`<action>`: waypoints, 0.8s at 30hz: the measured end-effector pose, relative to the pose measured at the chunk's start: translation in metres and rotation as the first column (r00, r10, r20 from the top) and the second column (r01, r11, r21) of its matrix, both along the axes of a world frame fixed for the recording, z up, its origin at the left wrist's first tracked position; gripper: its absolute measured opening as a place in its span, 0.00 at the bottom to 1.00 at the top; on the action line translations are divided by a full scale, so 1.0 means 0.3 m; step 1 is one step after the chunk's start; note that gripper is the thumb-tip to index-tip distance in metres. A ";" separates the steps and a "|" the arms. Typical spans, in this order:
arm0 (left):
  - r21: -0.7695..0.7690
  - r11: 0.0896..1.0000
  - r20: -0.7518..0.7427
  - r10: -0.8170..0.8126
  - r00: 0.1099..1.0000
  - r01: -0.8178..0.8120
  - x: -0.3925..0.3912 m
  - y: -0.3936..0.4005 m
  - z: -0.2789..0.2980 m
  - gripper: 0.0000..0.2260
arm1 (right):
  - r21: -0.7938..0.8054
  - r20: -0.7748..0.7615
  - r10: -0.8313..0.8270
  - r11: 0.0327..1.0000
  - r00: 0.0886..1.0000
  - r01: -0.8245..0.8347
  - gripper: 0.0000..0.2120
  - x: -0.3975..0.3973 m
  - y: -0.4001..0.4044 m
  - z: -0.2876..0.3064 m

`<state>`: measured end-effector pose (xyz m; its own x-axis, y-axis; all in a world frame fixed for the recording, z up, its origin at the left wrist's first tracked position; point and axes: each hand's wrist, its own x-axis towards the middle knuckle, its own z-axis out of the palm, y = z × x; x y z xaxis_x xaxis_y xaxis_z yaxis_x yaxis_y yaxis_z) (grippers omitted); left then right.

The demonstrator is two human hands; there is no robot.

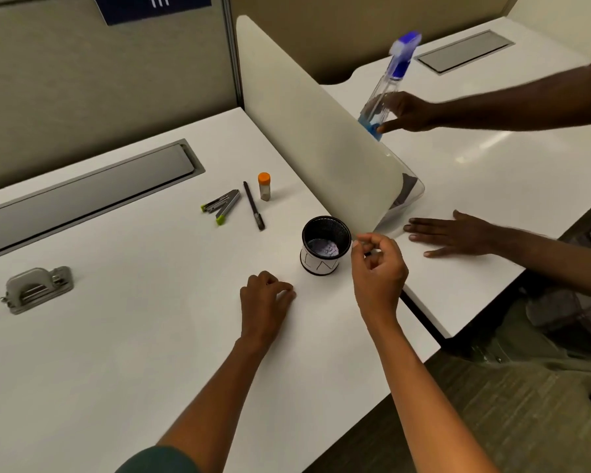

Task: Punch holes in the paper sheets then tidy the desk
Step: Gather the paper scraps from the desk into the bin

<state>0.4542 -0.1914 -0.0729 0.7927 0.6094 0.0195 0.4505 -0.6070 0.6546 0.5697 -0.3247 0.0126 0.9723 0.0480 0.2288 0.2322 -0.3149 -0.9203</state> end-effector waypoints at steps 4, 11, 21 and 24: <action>0.071 0.997 0.005 -0.034 0.999 0.034 0.012 -0.003 -0.016 0.03 | 0.038 0.008 -0.029 0.999 1.000 0.028 0.08 -0.022 -0.028 -0.013; 0.251 0.946 -0.170 -0.166 0.971 0.206 0.040 -0.005 0.005 0.05 | 0.043 -0.054 -0.045 0.998 0.998 0.047 0.09 -0.081 -0.032 -0.076; 0.331 0.922 -0.280 -0.109 0.954 0.203 0.034 -0.060 0.008 0.10 | -0.022 -0.114 0.006 1.000 0.994 -0.008 0.05 -0.132 -0.043 -0.131; 0.337 0.921 -0.314 -0.087 0.946 0.196 0.040 -0.067 0.011 0.12 | -0.047 -0.117 0.024 0.998 0.993 -0.029 0.05 -0.164 -0.047 -0.155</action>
<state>0.4661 -0.2115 -0.0697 0.8742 0.4848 -0.0263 0.4768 -0.8469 0.2355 0.5205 -0.3389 -0.0338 0.9904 0.0826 0.1108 0.1331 -0.3551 -0.9253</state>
